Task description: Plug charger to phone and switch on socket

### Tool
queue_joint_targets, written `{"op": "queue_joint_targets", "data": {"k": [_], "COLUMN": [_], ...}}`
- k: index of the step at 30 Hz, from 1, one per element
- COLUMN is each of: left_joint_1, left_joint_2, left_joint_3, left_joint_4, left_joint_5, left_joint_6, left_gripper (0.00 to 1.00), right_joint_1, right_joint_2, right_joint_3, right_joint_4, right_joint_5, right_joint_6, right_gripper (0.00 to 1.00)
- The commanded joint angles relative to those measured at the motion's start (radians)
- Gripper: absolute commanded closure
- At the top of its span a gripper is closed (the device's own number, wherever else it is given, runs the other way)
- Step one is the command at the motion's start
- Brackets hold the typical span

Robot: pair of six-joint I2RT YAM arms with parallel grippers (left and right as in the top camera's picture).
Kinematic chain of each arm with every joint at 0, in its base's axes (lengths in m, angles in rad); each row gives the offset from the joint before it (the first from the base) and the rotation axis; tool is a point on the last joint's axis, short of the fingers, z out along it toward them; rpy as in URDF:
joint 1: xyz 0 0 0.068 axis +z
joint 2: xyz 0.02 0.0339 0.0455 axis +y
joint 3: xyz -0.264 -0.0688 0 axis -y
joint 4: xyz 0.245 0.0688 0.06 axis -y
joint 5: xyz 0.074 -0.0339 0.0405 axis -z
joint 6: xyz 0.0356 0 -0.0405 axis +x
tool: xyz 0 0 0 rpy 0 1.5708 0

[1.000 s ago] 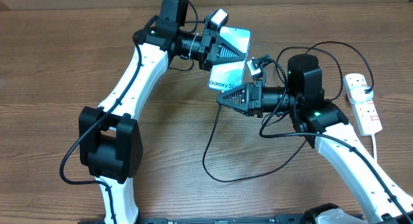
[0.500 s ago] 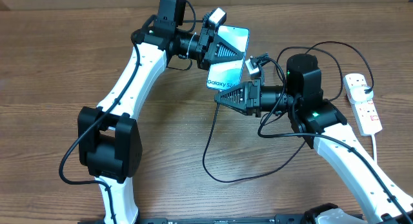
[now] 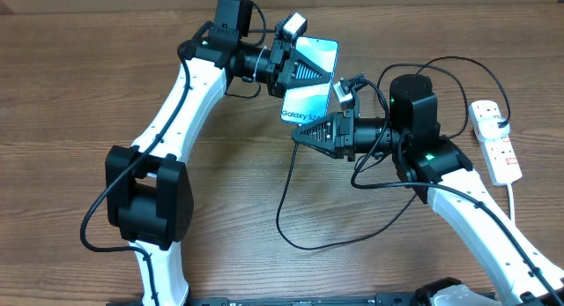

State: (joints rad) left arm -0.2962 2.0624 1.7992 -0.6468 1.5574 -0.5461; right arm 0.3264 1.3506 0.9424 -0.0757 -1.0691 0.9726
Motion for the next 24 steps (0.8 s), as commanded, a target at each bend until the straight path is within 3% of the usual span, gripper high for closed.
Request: {"op": "queue_joint_targets", "data": {"k": [1, 24], "left_joint_1": [-0.018, -0.019], "left_joint_2": [-0.008, -0.008], "left_joint_3": [0.005, 0.005], "left_joint_4": [-0.016, -0.030], "left_joint_5": [0.026, 0.025], "left_joint_6": [0.026, 0.026], "left_gripper": [0.96, 0.96], "right_joint_1": [-0.014, -0.054], "right_joint_2": [0.003, 0.047], "right_joint_3": [0.013, 0.013], "right_joint_4": [0.031, 0.202], "right_joint_5": [0.112, 0.090], "right_joint_6": [-0.008, 0.075], "right_gripper": [0.96, 0.96]}}
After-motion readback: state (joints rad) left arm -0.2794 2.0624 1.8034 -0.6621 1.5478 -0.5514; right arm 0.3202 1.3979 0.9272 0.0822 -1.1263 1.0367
